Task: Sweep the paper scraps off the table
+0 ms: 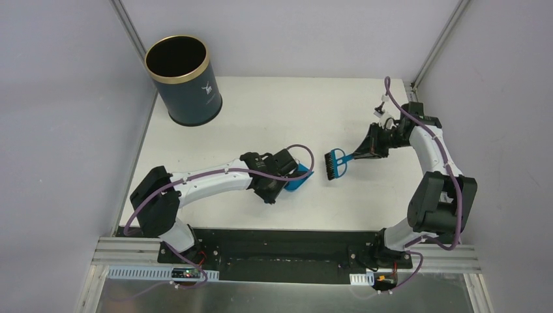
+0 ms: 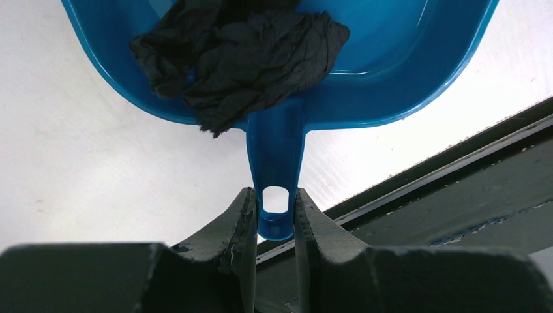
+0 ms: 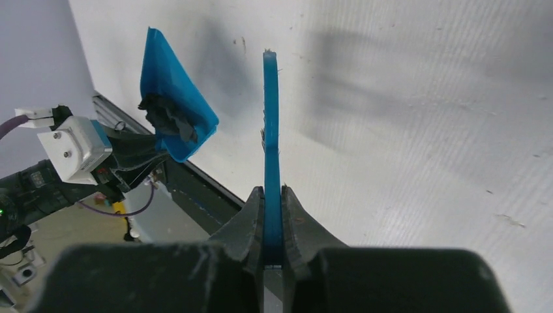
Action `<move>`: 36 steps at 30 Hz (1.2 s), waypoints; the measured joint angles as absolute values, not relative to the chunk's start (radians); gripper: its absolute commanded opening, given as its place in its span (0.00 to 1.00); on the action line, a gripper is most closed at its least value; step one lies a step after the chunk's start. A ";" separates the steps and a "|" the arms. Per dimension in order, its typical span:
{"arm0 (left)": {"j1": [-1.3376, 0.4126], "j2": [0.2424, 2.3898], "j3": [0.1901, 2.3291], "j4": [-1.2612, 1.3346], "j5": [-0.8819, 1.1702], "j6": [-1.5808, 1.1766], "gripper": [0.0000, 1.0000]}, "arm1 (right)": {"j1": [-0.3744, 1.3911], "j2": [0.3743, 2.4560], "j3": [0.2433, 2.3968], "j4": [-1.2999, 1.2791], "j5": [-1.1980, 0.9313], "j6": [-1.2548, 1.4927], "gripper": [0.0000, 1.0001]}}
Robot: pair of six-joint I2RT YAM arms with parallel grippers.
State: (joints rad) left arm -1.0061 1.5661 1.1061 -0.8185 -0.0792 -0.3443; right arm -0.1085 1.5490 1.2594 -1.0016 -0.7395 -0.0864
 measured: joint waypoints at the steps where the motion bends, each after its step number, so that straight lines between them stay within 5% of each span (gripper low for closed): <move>1: -1.006 1.570 1.121 -0.823 -0.081 -0.344 0.00 | -0.120 1.543 1.237 -1.003 -0.759 -0.089 0.00; 13: -0.853 1.596 1.282 -0.912 -0.091 -0.302 0.00 | -0.185 1.497 1.088 -0.963 -0.940 -0.118 0.00; 36: -0.395 1.667 1.938 -1.264 -0.103 -0.128 0.00 | -0.186 1.551 1.089 -1.042 -1.030 -0.239 0.00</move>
